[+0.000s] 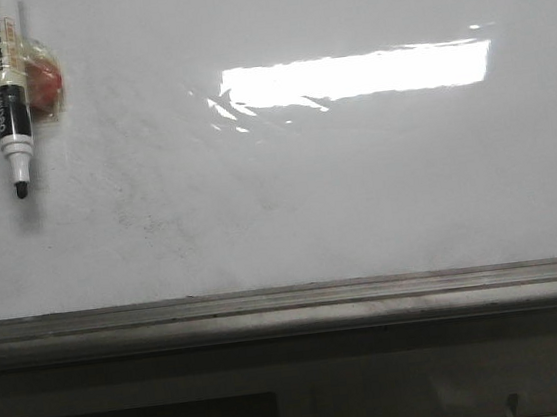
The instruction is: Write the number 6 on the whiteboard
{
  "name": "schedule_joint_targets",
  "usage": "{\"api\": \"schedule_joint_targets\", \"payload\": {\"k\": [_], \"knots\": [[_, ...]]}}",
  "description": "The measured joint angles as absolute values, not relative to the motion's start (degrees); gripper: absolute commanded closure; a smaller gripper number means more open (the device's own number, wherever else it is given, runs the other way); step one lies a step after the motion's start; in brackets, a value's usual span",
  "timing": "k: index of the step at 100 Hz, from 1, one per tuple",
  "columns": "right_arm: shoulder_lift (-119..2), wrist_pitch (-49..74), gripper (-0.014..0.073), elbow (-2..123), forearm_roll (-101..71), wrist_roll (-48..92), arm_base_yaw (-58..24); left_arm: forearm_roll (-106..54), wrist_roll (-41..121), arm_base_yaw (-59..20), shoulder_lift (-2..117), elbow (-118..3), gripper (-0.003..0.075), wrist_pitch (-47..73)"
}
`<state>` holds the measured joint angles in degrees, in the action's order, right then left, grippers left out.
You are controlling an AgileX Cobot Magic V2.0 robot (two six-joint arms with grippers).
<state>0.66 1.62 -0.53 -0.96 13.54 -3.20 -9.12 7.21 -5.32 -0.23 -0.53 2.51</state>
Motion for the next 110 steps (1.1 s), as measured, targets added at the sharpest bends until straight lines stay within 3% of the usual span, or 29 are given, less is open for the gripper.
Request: {"api": "schedule_joint_targets", "payload": {"k": [50, 72, 110], "knots": [[0.7, -2.1, 0.0655, -0.5, -32.9, 13.4, -3.2, -47.0, 7.1, -5.3, -0.2, -0.5, 0.0741, 1.2], [-2.0, 7.8, 0.0654, 5.0, -33.8, 13.4, -3.2, -44.4, 7.1, -5.3, 2.4, -6.5, 0.0741, 9.8], [-27.0, 29.3, 0.0642, 23.0, -28.9, 14.3, -3.2, -36.7, 19.5, -5.3, 27.6, -28.9, 0.0732, 34.5]]}}
